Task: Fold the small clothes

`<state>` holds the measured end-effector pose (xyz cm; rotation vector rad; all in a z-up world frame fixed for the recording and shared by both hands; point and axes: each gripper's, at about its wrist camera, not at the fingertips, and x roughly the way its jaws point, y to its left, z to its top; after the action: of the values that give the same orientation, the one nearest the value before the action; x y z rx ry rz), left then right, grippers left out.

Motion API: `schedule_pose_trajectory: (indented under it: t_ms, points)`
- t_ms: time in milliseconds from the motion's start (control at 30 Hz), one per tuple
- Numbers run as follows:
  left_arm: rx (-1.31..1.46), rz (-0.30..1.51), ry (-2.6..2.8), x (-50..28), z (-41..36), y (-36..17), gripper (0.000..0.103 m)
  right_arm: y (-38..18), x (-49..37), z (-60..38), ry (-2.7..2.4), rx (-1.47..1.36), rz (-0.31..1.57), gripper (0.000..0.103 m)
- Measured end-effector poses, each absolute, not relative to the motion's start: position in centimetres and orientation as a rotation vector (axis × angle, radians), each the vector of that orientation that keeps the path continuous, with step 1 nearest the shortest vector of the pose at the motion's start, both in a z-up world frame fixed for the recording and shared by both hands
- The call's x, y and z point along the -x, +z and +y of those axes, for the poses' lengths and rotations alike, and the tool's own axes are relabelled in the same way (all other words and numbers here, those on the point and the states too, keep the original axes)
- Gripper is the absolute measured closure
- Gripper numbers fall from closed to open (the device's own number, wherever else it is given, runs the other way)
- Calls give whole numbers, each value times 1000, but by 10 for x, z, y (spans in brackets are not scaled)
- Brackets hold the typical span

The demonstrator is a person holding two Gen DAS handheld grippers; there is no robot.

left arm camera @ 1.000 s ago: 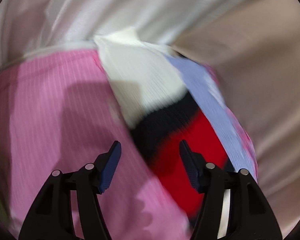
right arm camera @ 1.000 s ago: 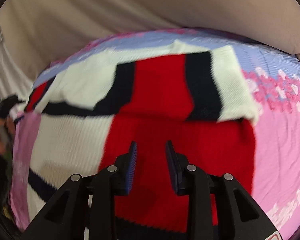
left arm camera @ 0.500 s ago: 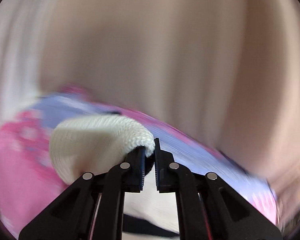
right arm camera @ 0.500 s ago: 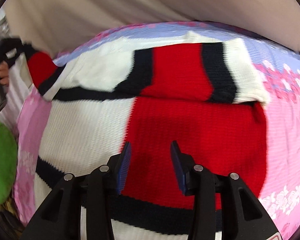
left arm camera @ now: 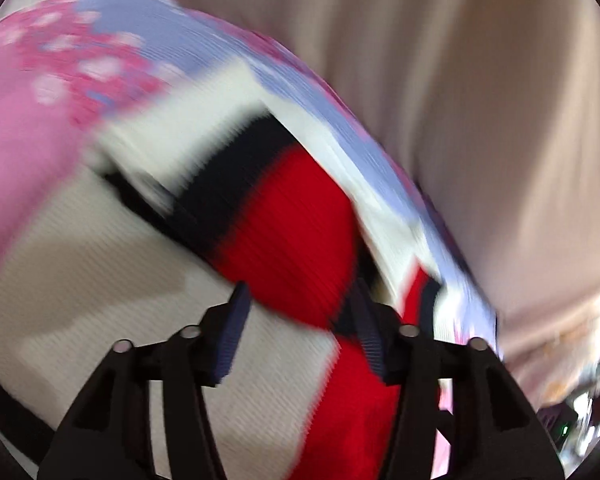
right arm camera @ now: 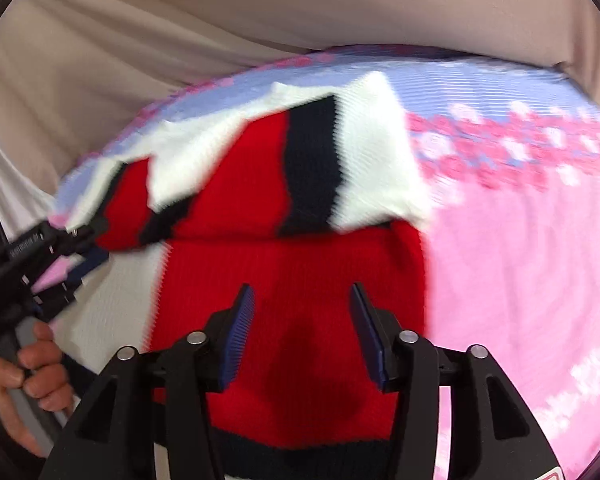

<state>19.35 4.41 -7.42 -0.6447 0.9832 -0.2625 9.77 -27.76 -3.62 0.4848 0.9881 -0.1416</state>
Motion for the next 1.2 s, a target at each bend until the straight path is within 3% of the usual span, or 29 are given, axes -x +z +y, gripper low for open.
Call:
schedule_pose_trajectory:
  t_ms: [133, 200, 300, 367, 400, 433, 467, 500, 633, 733, 833, 933, 1000, 1033, 1100, 1200]
  points:
    - [725, 998, -88, -220, 90, -89, 48, -15, -154, -239, -119, -352, 930, 49]
    - [742, 1006, -48, -231, 101, -97, 48, -12, -186, -211, -89, -229, 934, 39]
    - [743, 1032, -33, -239, 106, -105, 55, -29, -237, -173, -89, -22, 981, 39]
    - [693, 1027, -19, -239, 102, -102, 66, -45, -262, -157, -105, 73, 1001, 40]
    - [656, 1029, -13, -243, 90, -102, 70, -52, -268, -156, -110, 88, 1013, 48]
    - [620, 1036, -5, -244, 86, -103, 77, -59, -274, -158, -119, 81, 1029, 64]
    - [601, 1042, -3, -242, 84, -104, 81, -59, -273, -166, -129, 39, 1020, 95]
    - [589, 1046, -2, -242, 83, -103, 82, -52, -267, -178, -136, -43, 984, 96]
    - [571, 1052, -27, -247, 87, -105, 83, -39, -200, -266, -210, -481, 862, 95]
    - [582, 1053, -26, -247, 88, -105, 82, -75, -173, -296, -271, -590, 951, 86]
    - [703, 1056, -51, -246, 97, -107, 82, -81, -152, -308, -230, -681, 905, 83]
    - [806, 1042, -53, -242, 105, -110, 82, -73, -159, -315, -237, -656, 889, 58]
    - [814, 1040, -46, -241, 104, -109, 84, -78, -167, -325, -250, -663, 894, 53]
    - [806, 1038, -36, -241, 103, -107, 91, -80, -171, -328, -252, -676, 895, 54]
    - [800, 1007, -26, -239, 102, -96, 95, -84, -184, -334, -238, -696, 923, 96]
    - [775, 914, -29, -233, 106, -67, 95, -22, -175, -329, -156, -658, 744, 97]
